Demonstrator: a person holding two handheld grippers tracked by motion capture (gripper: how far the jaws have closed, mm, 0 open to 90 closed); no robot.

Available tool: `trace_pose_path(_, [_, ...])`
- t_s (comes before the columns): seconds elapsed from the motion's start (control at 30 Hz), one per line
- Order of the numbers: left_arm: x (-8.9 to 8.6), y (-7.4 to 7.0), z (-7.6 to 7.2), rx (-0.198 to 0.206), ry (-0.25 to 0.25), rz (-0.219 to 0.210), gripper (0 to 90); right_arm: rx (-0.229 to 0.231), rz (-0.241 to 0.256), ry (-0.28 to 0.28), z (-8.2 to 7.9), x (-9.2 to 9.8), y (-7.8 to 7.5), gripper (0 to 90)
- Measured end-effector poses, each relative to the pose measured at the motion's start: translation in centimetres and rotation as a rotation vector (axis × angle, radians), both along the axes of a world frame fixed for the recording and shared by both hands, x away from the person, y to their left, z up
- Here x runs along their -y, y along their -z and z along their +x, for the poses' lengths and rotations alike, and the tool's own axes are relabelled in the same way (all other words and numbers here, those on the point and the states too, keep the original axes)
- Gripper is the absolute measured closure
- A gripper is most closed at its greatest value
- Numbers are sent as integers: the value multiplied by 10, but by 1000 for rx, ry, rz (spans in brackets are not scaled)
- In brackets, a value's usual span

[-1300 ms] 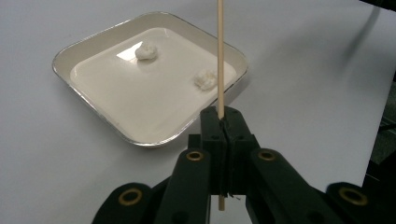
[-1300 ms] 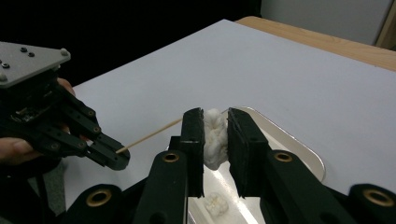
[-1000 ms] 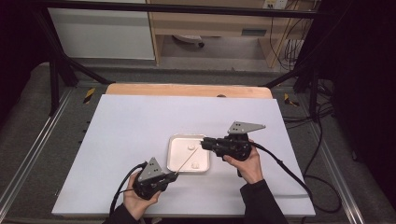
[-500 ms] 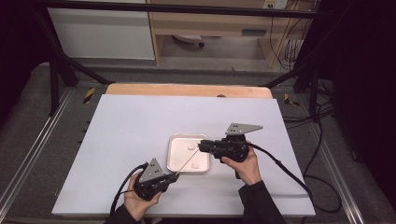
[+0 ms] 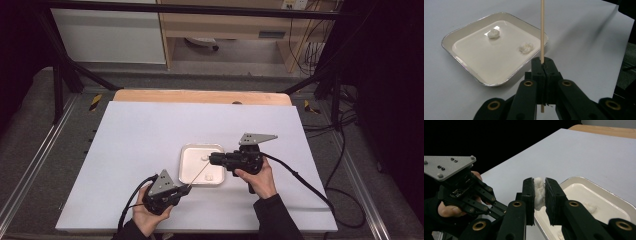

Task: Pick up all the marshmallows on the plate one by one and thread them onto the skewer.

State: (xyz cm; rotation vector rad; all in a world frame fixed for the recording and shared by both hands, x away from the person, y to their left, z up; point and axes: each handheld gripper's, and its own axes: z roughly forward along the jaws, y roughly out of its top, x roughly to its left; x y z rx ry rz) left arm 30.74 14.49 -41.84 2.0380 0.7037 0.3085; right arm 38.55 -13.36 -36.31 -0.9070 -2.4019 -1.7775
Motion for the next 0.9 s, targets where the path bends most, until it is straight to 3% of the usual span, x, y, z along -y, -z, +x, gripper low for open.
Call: trace_pose_path(0.9, [2,4,0,-13,-16,14,885,-6,25,-7,-6,-10,10,817])
